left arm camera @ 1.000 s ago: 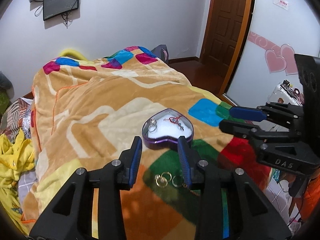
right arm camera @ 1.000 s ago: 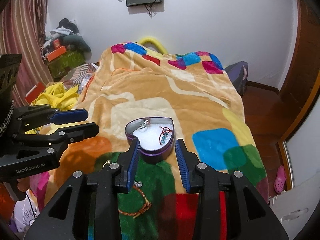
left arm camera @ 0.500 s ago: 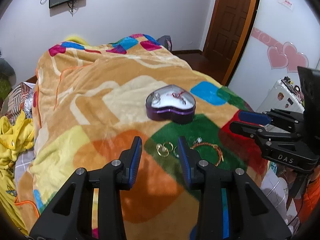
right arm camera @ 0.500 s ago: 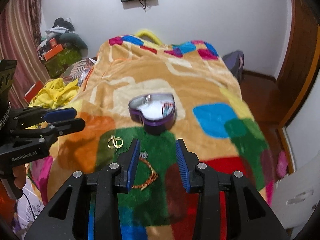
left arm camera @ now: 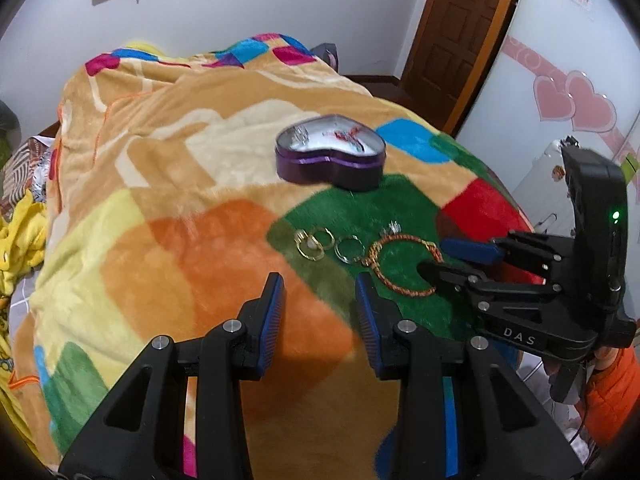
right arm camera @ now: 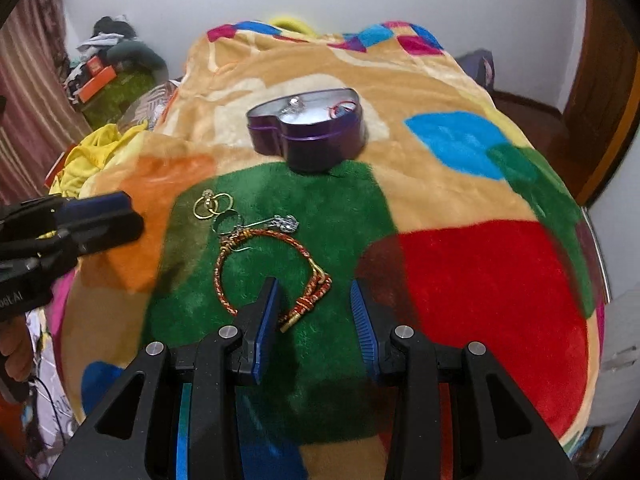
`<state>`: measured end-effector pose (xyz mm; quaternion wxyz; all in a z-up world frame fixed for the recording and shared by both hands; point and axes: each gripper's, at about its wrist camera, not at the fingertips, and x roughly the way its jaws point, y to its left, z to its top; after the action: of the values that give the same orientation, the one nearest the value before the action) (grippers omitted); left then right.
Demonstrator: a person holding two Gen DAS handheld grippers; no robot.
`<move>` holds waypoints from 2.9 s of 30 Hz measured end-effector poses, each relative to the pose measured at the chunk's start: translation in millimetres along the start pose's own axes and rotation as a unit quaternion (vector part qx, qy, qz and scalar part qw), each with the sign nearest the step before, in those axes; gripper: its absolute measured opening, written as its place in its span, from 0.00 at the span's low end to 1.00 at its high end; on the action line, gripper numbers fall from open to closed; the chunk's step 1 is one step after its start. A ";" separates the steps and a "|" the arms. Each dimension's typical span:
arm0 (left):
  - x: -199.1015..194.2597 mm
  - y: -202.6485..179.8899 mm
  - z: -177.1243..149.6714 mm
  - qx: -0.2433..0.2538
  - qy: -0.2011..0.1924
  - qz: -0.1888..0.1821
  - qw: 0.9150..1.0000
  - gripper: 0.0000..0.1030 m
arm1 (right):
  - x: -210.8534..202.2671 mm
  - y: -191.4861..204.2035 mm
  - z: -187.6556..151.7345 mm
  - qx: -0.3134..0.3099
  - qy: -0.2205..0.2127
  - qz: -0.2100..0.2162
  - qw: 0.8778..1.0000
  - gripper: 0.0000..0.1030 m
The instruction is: Organize jewelry
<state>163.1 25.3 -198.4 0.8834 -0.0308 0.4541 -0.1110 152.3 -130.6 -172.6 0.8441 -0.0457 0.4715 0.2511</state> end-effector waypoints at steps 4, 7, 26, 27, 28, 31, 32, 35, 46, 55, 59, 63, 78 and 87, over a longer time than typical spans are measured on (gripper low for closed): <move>7.1 -5.2 -2.5 0.000 0.009 -0.005 1.000 0.35 | -0.5 0.1 -1.6 -0.011 -0.005 0.010 1.000 0.15; 8.5 -7.7 -1.3 -0.002 0.010 -0.010 1.000 0.35 | -3.5 0.3 -0.8 -0.017 -0.009 0.008 1.000 0.08; 39.3 -52.1 32.1 0.024 0.021 -0.060 0.998 0.31 | -21.6 -27.2 -9.3 -0.024 -0.017 -0.038 0.999 0.07; 40.6 -53.9 32.2 0.025 0.023 -0.062 0.997 0.31 | -22.0 -27.8 -9.7 -0.025 -0.017 -0.038 0.999 0.07; 43.0 -56.3 32.0 0.025 0.027 -0.067 0.997 0.31 | -22.5 -28.3 -10.1 -0.026 -0.017 -0.039 0.999 0.07; 49.4 -57.4 30.2 0.009 0.039 -0.092 0.995 0.31 | -25.5 -31.2 -12.4 -0.029 -0.019 -0.044 0.998 0.07; 50.9 -57.5 30.2 0.005 0.041 -0.094 0.995 0.31 | -25.9 -32.4 -13.0 -0.029 -0.019 -0.045 0.998 0.07; 57.8 -57.7 30.3 -0.006 0.049 -0.085 0.995 0.31 | -27.0 -36.1 -15.1 -0.024 -0.021 -0.046 0.998 0.07; 76.3 -57.3 41.6 -0.030 0.059 -0.070 0.995 0.24 | -29.0 -40.1 -19.0 -0.019 -0.028 -0.042 0.999 0.08; 76.6 -57.7 42.1 -0.023 0.052 -0.064 0.996 0.08 | -30.1 -41.2 -18.9 -0.016 -0.030 -0.039 0.999 0.08; 61.4 -66.4 41.6 -0.004 0.033 -0.063 0.997 0.08 | -31.8 -41.9 -17.4 -0.011 -0.031 -0.038 0.999 0.08; 41.7 -71.2 41.7 0.002 0.014 -0.069 0.997 0.08 | -35.4 -43.7 -13.8 -0.002 -0.036 -0.037 0.999 0.08; -6.0 -69.3 48.0 0.010 -0.044 -0.075 0.996 0.08 | -41.9 -22.6 6.9 -0.012 -0.060 -0.019 0.998 0.07; -8.5 -54.3 42.2 -0.012 -0.041 -0.097 0.994 0.08 | -42.2 -1.4 18.3 -0.015 -0.074 0.013 0.997 0.07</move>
<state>183.4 -27.7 -158.5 0.8860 -0.0902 0.4136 -0.1893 149.0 -142.2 -128.2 0.8724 -0.0337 0.4044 0.2724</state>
